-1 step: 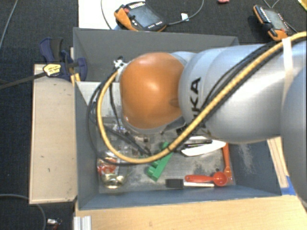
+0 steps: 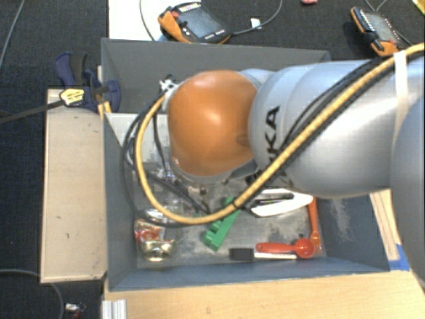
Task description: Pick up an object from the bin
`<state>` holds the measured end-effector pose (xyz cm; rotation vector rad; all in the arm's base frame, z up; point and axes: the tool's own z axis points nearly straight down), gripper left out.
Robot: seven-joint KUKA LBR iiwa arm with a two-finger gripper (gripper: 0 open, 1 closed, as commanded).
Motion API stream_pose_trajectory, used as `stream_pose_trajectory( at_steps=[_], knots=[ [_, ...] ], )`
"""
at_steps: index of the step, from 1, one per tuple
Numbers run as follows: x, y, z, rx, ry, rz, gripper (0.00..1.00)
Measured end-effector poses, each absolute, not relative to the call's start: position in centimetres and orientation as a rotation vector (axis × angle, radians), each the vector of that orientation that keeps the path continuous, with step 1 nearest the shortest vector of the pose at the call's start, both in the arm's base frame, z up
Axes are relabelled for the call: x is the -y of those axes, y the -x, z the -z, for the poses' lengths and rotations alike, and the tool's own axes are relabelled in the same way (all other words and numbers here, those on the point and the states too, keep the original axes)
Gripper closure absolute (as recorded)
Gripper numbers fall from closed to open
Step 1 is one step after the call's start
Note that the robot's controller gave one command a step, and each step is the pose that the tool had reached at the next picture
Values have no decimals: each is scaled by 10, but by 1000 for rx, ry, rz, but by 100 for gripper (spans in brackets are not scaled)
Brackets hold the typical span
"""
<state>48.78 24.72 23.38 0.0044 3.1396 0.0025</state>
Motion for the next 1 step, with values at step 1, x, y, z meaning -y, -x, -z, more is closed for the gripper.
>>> stream_pose_trajectory(
  at_steps=[1],
  knots=[
    [-248,-483,-142,-3093,533,-2,0]
  ],
)
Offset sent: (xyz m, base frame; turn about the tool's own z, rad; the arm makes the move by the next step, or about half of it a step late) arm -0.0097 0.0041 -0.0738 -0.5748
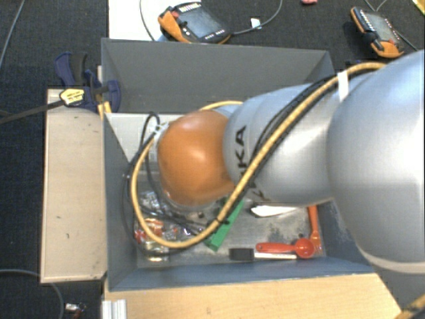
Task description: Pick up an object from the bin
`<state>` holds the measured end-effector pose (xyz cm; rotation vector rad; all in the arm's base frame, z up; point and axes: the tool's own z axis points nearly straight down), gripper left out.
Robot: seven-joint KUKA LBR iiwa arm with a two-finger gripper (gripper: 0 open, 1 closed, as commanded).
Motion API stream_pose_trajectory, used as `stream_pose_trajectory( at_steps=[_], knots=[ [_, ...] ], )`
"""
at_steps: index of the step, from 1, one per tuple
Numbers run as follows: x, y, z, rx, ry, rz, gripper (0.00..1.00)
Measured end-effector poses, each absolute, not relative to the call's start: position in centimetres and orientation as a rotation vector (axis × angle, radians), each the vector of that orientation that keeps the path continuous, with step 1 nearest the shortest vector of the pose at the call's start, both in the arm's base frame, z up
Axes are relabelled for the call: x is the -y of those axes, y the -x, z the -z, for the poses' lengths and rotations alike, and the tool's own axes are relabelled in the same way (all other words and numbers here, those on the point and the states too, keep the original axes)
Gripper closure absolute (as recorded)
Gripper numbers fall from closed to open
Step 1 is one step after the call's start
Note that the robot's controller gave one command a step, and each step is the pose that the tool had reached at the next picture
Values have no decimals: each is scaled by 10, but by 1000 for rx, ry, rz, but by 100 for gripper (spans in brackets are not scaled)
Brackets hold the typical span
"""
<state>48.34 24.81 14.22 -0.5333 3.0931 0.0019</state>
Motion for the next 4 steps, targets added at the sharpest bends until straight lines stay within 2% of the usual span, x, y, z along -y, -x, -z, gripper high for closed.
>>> stream_pose_trajectory(
  at_steps=[1,2,3,4],
  knots=[
    [-250,-481,-140,-3048,733,-4,0],
    [-255,-493,-135,-3032,803,-5,0],
    [-253,-503,-87,-2565,1801,9,0],
    [-253,-495,-73,-2724,1561,8,100]
  ],
)
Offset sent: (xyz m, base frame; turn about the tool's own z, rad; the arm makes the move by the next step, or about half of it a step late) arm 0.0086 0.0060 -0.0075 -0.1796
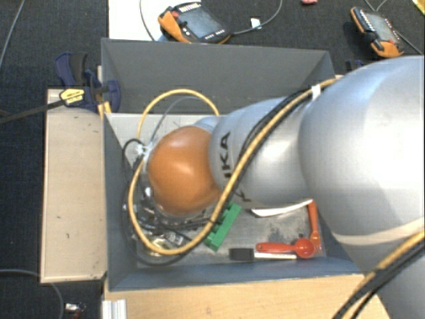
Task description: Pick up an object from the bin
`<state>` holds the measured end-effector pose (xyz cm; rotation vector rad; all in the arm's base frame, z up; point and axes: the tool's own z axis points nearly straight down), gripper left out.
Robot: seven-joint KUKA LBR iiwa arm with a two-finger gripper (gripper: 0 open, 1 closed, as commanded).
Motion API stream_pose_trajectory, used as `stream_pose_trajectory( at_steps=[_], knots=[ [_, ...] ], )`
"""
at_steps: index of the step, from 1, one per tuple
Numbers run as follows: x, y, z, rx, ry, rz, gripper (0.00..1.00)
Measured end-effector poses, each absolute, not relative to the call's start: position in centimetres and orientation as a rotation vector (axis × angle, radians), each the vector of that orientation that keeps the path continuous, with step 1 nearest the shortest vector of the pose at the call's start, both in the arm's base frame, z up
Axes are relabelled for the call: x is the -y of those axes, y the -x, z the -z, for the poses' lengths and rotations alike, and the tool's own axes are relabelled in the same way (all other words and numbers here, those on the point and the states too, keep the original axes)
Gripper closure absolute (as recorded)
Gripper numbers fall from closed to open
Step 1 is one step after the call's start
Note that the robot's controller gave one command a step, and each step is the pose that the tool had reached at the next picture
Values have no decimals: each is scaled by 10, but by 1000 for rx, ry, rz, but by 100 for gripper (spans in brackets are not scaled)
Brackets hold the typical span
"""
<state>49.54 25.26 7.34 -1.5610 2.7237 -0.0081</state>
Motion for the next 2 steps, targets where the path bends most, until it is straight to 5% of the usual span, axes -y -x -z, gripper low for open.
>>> stream_pose_trajectory(
  at_steps=[2],
  knots=[
    [-253,-496,-75,-2725,1556,8,100]
  ],
)
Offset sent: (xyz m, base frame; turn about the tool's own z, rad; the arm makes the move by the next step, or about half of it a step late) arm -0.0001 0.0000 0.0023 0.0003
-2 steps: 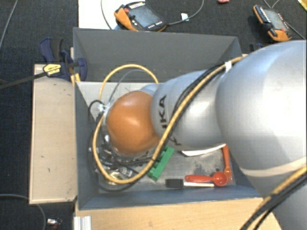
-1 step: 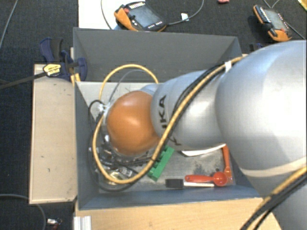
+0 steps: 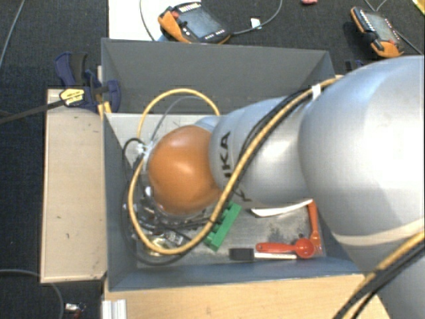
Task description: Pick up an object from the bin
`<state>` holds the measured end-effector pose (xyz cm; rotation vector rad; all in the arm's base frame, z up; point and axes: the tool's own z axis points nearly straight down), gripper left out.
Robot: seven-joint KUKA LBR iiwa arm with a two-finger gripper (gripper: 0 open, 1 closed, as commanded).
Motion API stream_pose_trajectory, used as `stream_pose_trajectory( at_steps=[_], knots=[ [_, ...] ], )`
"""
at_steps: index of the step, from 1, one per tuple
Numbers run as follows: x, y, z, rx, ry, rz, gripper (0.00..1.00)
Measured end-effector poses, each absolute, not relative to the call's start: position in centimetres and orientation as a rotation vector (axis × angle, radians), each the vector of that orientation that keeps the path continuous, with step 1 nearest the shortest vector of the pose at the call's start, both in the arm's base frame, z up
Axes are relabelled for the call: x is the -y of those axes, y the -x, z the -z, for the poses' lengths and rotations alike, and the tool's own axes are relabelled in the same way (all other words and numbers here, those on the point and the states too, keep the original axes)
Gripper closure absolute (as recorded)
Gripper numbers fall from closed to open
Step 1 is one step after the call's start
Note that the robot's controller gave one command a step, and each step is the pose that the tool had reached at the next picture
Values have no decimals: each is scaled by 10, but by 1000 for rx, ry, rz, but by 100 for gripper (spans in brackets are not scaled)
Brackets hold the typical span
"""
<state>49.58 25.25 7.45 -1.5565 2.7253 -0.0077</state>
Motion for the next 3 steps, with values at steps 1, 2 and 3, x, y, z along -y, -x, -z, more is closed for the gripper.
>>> stream_pose_trajectory(
  at_steps=[1,2,3],
  knots=[
    [-253,-496,-77,-2725,1551,6,100],
    [-252,-493,-94,-2733,1554,2,100],
    [-253,-494,-139,-2732,1551,2,100]
  ],
)
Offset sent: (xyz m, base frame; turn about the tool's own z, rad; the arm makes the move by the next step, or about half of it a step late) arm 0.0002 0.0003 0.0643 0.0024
